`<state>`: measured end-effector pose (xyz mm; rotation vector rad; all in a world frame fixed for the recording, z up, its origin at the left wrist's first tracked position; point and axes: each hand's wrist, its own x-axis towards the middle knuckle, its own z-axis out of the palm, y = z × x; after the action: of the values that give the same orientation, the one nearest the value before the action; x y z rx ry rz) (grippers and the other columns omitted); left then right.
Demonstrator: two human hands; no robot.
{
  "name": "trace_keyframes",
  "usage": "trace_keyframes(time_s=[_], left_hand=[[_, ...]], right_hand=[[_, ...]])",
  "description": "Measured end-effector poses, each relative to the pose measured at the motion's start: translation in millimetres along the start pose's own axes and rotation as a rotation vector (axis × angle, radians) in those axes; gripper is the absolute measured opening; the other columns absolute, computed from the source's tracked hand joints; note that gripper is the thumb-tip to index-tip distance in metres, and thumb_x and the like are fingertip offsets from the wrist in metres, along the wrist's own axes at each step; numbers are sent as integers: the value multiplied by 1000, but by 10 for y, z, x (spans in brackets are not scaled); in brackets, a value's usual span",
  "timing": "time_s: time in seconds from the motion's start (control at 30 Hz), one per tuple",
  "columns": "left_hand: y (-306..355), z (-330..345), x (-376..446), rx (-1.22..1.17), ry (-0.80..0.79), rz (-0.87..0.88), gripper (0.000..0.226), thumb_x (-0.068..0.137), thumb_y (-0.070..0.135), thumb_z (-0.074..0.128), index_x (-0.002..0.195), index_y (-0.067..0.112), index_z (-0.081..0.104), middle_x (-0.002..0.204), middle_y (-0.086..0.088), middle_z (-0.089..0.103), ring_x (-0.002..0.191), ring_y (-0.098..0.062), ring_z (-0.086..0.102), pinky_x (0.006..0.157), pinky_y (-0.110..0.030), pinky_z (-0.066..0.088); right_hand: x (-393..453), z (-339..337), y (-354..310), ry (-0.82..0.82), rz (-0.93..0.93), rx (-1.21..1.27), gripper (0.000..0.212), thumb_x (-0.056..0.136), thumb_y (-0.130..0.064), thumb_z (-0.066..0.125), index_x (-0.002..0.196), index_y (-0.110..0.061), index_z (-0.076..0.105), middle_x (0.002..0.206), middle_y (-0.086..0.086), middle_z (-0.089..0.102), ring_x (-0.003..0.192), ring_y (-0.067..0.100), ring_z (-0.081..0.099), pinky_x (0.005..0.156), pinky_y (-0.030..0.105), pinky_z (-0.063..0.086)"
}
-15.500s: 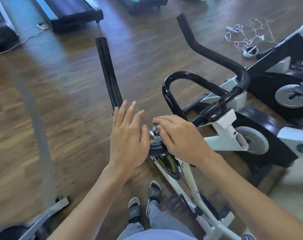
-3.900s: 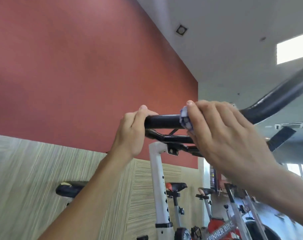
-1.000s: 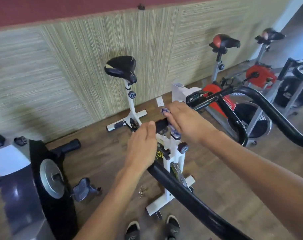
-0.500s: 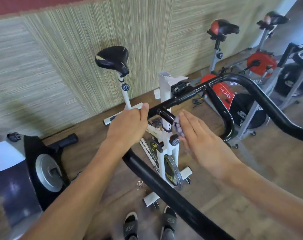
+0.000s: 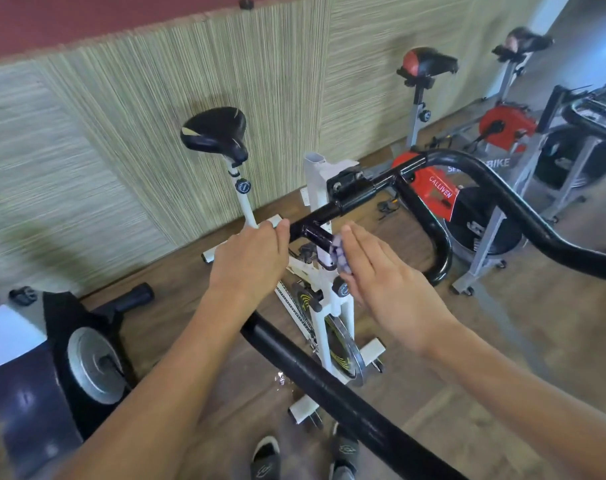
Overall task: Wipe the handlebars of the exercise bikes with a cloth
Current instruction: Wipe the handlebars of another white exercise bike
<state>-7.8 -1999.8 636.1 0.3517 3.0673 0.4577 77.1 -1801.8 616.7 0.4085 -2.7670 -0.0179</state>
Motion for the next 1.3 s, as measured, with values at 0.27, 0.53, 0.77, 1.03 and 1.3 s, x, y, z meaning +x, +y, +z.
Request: trace_keyframes(time_s=[0.27, 0.53, 0.77, 1.03, 1.3], left_hand=[[67, -22, -34, 73, 26, 0, 47, 109, 39, 17, 95, 13, 54, 80, -10, 61, 69, -34, 59, 67, -48, 54], [110, 14, 45, 59, 8, -68, 58, 108, 42, 17, 81, 11, 58, 73, -8, 61, 62, -29, 56, 68, -45, 54], [75, 46, 54, 91, 36, -57, 52, 108, 43, 16, 86, 16, 53, 73, -4, 60, 67, -31, 59, 70, -49, 55], [94, 55, 46, 96, 44, 31, 50, 108, 50, 12, 95, 20, 50, 80, 0, 59, 71, -29, 59, 70, -45, 54], [87, 60, 47, 62, 44, 9, 45, 109, 44, 18, 103, 19, 55, 86, -7, 67, 78, -37, 63, 71, -48, 54]], right_hand=[[-545, -65, 749, -5, 87, 174, 51, 105, -30, 39, 142, 3, 53, 148, 15, 53, 138, 28, 50, 118, 34, 36], [-325, -52, 849, -74, 362, 472, 57, 111, -38, 30, 158, -7, 30, 167, 4, 26, 155, 16, 20, 127, 33, 17], [404, 18, 980, -154, 408, 407, 55, 110, -28, 38, 156, 2, 29, 163, 21, 31, 152, 34, 28, 123, 38, 22], [660, -28, 922, -5, 404, 420, 39, 110, -21, 41, 142, 2, 45, 138, 21, 54, 121, 32, 56, 99, 37, 42], [937, 214, -6, -120, 492, 394, 51, 101, -6, 47, 147, 14, 36, 158, 37, 23, 149, 50, 20, 122, 57, 20]])
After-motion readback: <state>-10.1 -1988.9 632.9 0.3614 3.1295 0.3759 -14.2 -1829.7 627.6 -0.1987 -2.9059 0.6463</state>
